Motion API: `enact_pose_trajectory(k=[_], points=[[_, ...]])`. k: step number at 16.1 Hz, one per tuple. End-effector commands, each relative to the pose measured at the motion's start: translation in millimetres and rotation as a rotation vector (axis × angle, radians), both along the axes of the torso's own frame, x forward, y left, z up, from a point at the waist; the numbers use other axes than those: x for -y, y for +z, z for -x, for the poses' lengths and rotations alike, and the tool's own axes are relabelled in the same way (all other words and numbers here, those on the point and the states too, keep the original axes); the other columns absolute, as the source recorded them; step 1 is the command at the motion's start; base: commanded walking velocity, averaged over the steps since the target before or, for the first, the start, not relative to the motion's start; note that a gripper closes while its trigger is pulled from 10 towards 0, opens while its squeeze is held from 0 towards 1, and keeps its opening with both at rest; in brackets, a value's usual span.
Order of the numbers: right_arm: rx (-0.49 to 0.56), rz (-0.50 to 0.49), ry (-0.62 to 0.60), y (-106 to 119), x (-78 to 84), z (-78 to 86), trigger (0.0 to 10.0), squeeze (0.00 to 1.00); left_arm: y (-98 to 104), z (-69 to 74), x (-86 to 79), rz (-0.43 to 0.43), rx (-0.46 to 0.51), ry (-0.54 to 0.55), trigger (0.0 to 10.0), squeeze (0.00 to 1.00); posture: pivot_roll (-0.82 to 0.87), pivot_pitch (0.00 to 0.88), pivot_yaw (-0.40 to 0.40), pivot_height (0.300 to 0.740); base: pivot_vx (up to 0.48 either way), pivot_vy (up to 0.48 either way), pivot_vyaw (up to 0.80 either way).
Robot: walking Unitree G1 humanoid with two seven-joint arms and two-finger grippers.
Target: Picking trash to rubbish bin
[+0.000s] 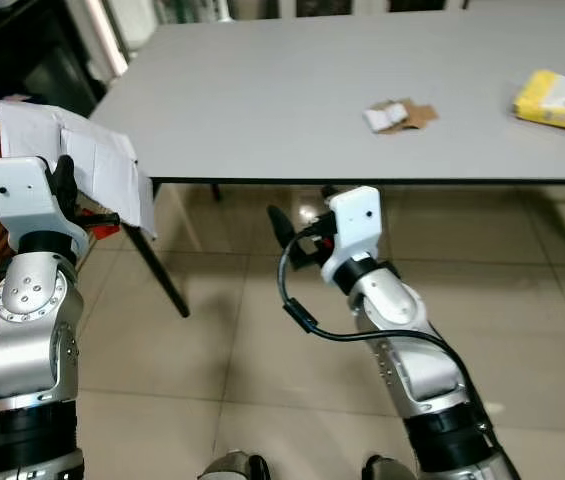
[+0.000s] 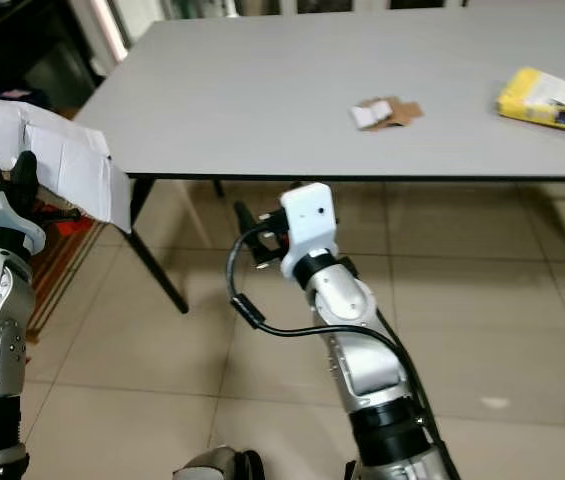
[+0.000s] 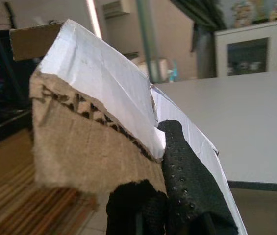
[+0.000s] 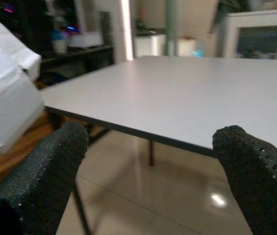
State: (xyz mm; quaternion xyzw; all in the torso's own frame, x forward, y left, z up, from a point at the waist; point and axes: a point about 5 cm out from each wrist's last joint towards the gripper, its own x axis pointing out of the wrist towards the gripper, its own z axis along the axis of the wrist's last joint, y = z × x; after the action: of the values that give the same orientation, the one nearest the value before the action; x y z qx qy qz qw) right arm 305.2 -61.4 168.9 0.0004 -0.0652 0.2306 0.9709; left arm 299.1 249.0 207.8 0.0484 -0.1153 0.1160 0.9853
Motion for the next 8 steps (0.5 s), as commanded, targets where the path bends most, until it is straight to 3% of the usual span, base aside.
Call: enact_pose_trajectory(k=[1,5,8], points=[[-0.002,-0.002,-0.004,0.4,1.3,-0.6,10.0,0.0,0.0,-0.3,-0.2,-0.004,-0.007,-0.001,10.0,0.0,-0.04,0.134,0.125,0.74,0.0,0.0,0.0],[0.008,0.004,-0.004,1.5,0.4,-1.2,10.0,0.0,-4.0,-1.5,-3.1,0.018,-0.029,0.002,10.0,0.0,-0.04,0.131,0.124,0.74,0.206,0.0,0.0],[0.011,0.005,0.0,1.7,-0.8,-0.9,10.0,0.0,-3.7,-1.2,-4.4,0.01,-0.037,0.013,10.0,0.0,-0.04,0.131,0.124,0.74,0.32,0.161,0.0]])
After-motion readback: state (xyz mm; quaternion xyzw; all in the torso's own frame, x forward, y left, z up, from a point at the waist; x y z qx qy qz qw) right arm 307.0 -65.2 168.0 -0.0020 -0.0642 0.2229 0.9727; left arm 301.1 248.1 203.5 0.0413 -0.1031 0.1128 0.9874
